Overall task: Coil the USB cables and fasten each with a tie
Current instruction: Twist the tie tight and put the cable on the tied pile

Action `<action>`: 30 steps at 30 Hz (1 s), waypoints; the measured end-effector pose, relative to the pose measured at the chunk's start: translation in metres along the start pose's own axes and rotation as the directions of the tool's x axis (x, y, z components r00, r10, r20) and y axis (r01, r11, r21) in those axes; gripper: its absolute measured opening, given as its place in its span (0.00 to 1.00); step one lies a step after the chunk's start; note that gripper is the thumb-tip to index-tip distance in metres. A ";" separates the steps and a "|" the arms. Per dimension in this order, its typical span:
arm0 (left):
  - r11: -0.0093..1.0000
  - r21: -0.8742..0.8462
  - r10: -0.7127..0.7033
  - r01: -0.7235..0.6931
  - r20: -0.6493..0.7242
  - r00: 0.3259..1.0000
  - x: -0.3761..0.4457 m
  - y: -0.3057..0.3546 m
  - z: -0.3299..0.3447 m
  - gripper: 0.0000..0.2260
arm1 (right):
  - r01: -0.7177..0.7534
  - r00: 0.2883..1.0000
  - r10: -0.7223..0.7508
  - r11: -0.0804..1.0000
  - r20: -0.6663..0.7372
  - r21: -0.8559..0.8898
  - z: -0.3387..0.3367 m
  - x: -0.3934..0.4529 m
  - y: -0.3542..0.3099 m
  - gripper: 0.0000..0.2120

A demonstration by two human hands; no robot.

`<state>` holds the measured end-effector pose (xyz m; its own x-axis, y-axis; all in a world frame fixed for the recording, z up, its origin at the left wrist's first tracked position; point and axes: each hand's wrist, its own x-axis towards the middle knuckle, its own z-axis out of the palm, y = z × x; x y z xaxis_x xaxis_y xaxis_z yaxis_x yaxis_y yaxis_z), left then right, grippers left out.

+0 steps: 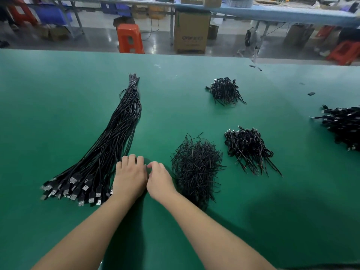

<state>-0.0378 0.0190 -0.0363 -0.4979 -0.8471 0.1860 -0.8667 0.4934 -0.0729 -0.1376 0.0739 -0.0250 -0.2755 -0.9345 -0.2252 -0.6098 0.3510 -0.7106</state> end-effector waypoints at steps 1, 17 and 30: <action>1.000 -0.010 0.001 -0.001 -0.012 1.000 0.000 0.001 -0.001 0.12 | 0.037 0.999 -0.037 0.999 0.000 -0.035 0.002 -0.002 0.003 0.17; 0.944 -0.062 -0.304 0.323 0.212 0.929 0.004 -0.063 -0.031 0.12 | 0.146 0.978 -0.149 0.989 0.145 0.035 -0.021 -0.005 0.017 0.19; 0.936 -0.138 -0.275 0.325 0.293 0.916 0.010 -0.078 -0.036 0.14 | 0.185 0.972 -0.190 0.982 0.135 0.044 -0.020 -0.006 0.020 0.15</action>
<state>0.0263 -0.0208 0.0068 -0.2263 -0.9692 -0.0969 -0.9686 0.2134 0.1274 -0.1632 0.0875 -0.0243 -0.0518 -0.9834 -0.1741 -0.6167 0.1686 -0.7689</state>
